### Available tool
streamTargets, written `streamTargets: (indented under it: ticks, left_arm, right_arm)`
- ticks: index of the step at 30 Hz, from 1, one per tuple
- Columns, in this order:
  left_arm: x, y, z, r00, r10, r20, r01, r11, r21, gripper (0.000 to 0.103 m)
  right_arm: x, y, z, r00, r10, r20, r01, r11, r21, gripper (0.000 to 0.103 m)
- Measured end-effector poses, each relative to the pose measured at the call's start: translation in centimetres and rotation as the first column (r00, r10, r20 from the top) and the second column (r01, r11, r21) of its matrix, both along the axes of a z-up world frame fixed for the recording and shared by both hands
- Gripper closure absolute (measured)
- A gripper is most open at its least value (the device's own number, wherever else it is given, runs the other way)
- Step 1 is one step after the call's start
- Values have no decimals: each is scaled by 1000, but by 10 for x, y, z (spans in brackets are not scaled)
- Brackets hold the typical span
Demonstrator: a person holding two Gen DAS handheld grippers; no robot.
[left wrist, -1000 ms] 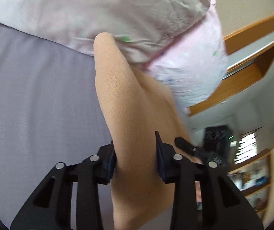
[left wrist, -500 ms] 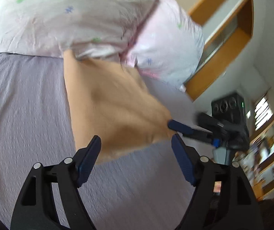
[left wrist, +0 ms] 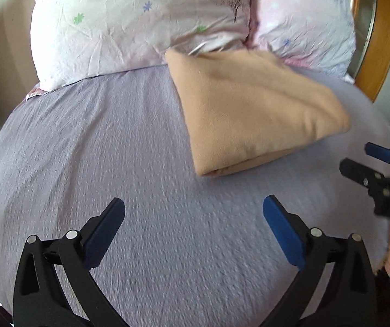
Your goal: Fold small clothes
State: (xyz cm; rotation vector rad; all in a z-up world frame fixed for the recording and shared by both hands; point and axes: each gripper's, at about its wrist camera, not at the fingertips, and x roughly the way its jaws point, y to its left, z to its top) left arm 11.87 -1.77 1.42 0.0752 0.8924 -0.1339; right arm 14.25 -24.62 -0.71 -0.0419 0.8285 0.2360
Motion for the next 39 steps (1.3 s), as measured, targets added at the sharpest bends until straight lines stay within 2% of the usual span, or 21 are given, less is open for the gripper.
streamTargets:
  ticks: [6, 13, 39]
  left_arm:
    - [10, -4, -17, 999, -11, -50, 12, 1000, 20, 1]
    - [1, -2, -15, 999, -25, -46, 26, 999, 23, 1]
    - [1, -3, -15, 999, -27, -45, 28, 999, 20, 1]
  right_arm:
    - [10, 23, -15, 999, 9, -31, -10, 999, -34, 2]
    - [10, 30, -18, 998, 8, -55, -12, 997, -74, 2]
    - [11, 29, -18, 998, 9, -66, -13, 998, -60, 2]
